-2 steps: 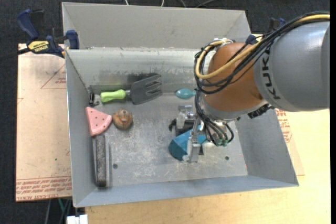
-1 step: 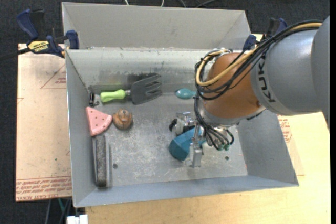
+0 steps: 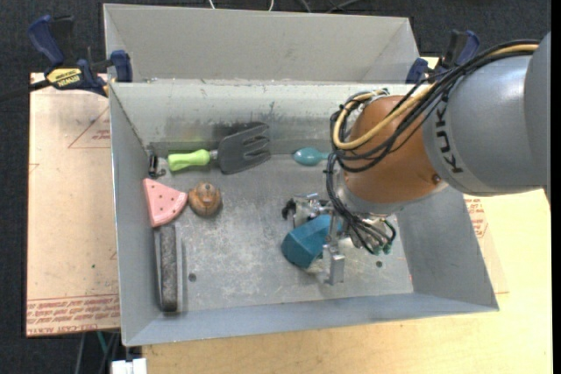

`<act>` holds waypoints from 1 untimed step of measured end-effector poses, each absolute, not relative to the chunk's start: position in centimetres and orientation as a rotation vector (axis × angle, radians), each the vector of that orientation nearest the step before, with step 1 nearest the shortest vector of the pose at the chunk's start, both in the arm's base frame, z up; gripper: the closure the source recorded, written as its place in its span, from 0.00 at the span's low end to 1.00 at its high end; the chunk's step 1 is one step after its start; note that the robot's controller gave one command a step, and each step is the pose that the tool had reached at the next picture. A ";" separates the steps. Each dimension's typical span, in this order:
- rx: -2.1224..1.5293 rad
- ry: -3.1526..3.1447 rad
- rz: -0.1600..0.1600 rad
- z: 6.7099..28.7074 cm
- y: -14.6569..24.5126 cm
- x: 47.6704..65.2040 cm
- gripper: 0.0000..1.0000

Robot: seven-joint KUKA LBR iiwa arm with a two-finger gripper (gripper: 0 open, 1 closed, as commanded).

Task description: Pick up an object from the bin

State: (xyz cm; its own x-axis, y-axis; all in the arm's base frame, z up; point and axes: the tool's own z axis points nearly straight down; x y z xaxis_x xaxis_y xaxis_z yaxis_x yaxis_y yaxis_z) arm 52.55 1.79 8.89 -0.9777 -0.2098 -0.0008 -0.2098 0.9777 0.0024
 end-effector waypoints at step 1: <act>-0.235 3.125 0.005 7.1 -1.1 53.1 1.00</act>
Offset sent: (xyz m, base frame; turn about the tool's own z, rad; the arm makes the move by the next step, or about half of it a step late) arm 0.0000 0.0000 0.0000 0.0000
